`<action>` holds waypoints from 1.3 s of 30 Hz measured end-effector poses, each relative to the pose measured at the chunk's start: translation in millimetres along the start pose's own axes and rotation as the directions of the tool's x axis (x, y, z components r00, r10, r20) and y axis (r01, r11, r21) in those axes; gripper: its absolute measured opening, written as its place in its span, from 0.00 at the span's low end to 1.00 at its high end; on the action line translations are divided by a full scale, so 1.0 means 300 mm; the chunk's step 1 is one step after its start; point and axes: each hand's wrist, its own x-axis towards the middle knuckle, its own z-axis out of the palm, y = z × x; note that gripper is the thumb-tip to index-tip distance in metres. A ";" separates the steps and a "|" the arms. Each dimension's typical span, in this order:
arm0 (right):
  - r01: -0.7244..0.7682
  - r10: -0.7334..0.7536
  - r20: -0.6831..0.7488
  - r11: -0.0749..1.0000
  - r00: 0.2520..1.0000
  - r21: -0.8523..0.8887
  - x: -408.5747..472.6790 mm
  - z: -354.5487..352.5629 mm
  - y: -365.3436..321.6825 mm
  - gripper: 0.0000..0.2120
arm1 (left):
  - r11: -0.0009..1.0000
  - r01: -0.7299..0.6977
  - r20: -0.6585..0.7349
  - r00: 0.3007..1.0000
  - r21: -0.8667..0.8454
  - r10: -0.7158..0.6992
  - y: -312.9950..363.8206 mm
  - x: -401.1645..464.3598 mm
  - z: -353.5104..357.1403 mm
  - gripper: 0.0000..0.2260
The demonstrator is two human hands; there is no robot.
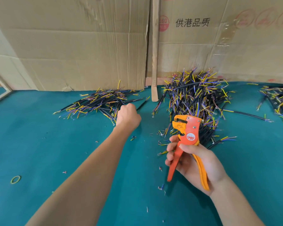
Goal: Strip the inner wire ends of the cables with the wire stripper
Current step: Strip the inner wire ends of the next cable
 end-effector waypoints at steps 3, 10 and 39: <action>-0.003 0.003 -0.003 1.000 1.000 -0.005 0.006 -0.004 0.007 0.21 | 0.993 0.039 -0.036 0.998 -0.111 -0.043 0.005 -0.068 -0.023 0.13; 0.007 -0.015 -0.107 0.997 0.994 -0.072 0.024 -0.014 0.020 0.22 | 0.736 0.056 -0.113 0.978 -0.675 -0.178 0.010 -0.385 -0.017 0.07; -0.009 0.033 0.112 0.979 0.993 -0.205 0.008 -0.037 0.008 0.31 | 0.289 0.079 0.130 0.978 -0.954 0.164 -0.050 -0.599 0.065 0.03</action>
